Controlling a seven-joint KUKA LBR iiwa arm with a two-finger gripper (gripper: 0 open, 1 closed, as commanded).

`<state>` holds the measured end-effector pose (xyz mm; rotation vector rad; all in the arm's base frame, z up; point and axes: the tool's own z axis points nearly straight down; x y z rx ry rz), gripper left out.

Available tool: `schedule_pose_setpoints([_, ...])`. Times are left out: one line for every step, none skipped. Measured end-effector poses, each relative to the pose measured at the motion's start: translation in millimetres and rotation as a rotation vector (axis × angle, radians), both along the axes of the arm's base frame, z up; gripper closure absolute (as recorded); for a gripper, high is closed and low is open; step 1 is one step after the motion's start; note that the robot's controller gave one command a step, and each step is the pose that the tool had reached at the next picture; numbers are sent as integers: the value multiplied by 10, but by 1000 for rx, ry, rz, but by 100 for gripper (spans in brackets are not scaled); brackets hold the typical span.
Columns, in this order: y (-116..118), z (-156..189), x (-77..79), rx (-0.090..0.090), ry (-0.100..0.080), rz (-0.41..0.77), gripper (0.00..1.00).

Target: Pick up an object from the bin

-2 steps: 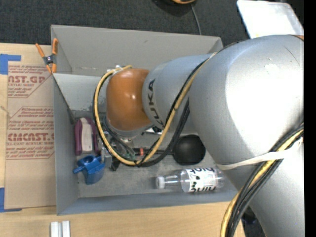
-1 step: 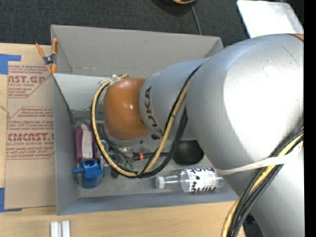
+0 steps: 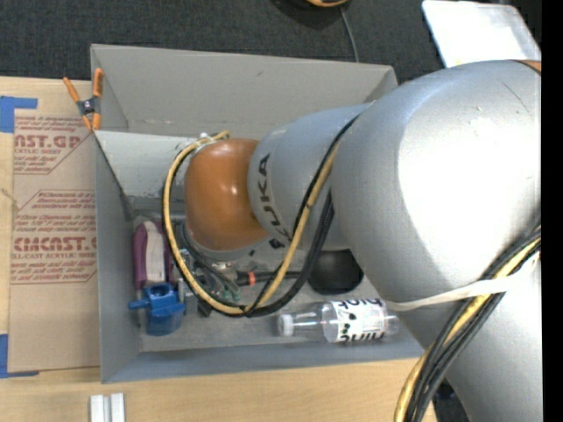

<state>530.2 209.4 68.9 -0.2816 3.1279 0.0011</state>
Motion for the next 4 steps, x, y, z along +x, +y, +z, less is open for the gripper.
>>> schedule_pose_setpoints([0,-1,8,0,0,0,100])
schedule_pose_setpoints([-33,585,58,-2,4,95,100])
schedule_pose_setpoints([19,570,-141,1,0,99,100])
schedule_pose_setpoints([44,225,81,-3,1,135,100])
